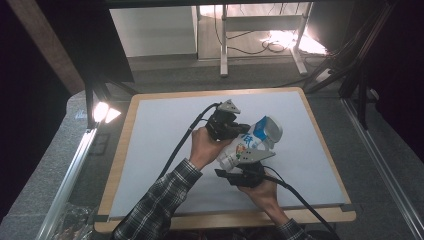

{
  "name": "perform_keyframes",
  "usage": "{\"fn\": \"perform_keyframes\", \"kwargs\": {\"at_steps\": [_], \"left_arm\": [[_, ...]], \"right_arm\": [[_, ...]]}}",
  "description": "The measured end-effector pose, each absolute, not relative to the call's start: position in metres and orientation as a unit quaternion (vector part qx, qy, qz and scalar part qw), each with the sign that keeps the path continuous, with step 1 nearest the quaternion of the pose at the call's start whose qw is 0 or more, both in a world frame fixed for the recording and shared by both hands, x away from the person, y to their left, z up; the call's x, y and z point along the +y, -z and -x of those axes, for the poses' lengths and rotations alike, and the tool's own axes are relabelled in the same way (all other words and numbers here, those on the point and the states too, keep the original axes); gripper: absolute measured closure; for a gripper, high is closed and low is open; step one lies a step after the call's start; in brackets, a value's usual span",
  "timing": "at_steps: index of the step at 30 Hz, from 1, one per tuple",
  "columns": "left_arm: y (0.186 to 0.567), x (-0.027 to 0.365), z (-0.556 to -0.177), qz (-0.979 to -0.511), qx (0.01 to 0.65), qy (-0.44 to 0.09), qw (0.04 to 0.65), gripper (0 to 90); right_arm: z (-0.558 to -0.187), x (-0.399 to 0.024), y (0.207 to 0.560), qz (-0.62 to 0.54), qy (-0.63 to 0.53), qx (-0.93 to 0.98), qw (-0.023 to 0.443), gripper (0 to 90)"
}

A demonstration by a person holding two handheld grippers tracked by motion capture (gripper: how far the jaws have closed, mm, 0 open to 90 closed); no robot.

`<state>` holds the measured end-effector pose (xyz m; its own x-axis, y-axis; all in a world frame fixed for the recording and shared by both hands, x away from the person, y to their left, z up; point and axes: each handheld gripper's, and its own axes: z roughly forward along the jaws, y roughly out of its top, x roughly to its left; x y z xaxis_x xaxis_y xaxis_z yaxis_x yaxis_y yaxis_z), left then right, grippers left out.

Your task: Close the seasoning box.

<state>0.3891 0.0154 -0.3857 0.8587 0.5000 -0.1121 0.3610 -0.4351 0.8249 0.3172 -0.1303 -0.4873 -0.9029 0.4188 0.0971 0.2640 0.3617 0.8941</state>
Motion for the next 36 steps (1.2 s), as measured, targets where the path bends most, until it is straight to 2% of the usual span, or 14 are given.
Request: {"fn": "perform_keyframes", "kwargs": {"at_steps": [36], "left_arm": [[0.3809, 0.0126, -0.3903, -0.848, 0.256, -0.074, 0.458, 90.0]], "right_arm": [[-0.3180, -0.1281, 0.4844, -0.207, -0.534, 0.817, 0.065, 59.5]]}}
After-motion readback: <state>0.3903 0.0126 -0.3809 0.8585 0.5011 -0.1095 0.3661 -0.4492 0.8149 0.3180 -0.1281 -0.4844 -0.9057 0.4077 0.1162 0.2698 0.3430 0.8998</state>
